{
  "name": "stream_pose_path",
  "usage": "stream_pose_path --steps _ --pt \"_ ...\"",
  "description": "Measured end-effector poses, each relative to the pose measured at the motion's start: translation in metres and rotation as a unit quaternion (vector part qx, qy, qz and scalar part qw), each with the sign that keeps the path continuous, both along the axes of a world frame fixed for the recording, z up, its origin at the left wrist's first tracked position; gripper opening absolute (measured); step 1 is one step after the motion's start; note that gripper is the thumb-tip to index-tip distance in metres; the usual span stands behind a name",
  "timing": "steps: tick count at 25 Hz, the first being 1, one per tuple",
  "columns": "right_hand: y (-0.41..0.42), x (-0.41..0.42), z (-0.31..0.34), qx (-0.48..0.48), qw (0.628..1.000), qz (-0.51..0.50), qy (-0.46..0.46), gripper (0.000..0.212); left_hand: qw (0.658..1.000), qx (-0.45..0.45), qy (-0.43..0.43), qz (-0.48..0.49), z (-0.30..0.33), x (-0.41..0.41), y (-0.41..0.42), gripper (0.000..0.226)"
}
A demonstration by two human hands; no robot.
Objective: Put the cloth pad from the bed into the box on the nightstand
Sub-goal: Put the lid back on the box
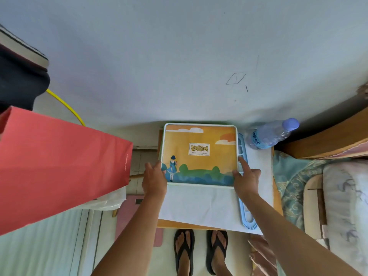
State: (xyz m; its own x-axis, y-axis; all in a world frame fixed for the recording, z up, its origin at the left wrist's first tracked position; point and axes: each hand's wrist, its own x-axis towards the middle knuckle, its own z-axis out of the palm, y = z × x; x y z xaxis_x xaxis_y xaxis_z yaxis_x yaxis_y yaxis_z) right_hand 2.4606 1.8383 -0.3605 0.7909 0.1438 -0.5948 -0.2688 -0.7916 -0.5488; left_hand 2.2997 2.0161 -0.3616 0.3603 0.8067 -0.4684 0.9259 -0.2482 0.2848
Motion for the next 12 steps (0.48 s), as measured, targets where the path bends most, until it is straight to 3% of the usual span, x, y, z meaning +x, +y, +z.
stream_pose_path --steps 8,12 --pt "0.014 -0.003 -0.003 -0.125 0.992 0.016 -0.016 0.044 0.988 -0.058 -0.094 0.106 -0.015 -0.007 0.007 0.032" --pt "-0.002 0.003 -0.012 -0.043 0.994 -0.085 0.052 0.041 0.99 -0.06 -0.088 0.094 -0.017 -0.006 0.01 0.025"
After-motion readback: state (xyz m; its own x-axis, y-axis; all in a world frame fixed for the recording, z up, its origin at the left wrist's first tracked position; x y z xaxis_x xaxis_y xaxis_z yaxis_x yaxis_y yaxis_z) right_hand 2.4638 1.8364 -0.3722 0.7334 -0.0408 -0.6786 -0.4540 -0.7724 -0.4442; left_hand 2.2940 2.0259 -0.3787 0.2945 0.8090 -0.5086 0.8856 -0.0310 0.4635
